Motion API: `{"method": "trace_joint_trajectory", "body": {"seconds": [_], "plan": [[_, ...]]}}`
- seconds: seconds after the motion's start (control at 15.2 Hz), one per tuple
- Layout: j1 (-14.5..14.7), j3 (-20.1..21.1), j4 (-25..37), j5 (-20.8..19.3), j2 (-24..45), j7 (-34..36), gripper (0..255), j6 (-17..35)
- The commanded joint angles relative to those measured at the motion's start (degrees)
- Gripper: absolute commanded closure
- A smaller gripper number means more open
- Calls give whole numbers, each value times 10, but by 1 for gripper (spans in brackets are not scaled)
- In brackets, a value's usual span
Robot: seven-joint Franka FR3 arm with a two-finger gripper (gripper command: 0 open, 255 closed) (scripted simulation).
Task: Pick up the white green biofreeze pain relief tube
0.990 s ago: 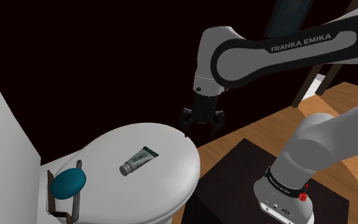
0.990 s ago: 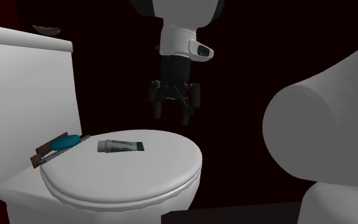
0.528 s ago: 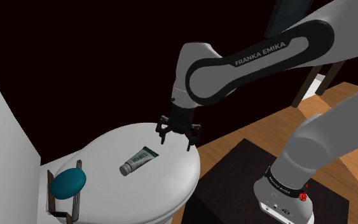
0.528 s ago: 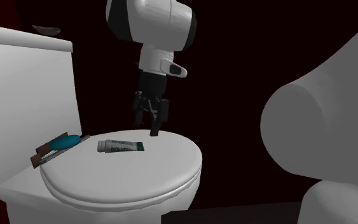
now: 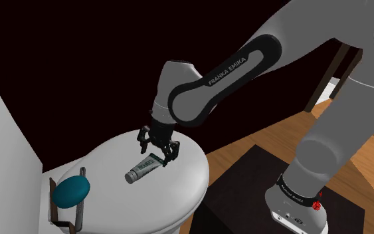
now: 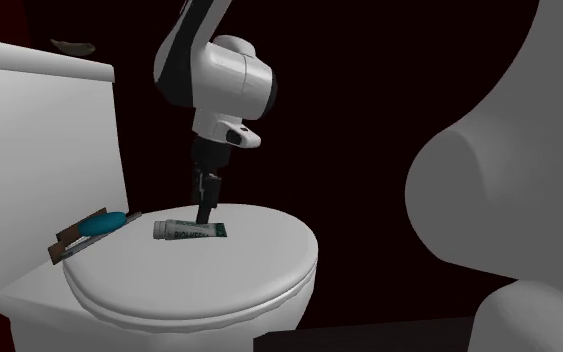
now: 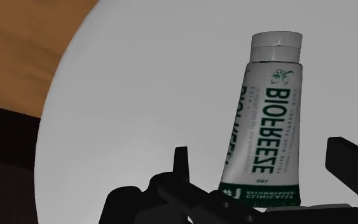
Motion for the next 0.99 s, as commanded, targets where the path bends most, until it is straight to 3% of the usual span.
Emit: {"method": "trace_joint_trajectory", "body": {"seconds": [0.0,0.53,0.66,0.73,0.92], "plan": [[3,-2,26,-73,61,90,0,41],[43,-46,19,-150,132,140,0,107],[43,-46,19,-149,132,140,0,107],[43,-46,19,-148,132,139,255,107],[43,-45,18,-148,131,139,255,107]]}}
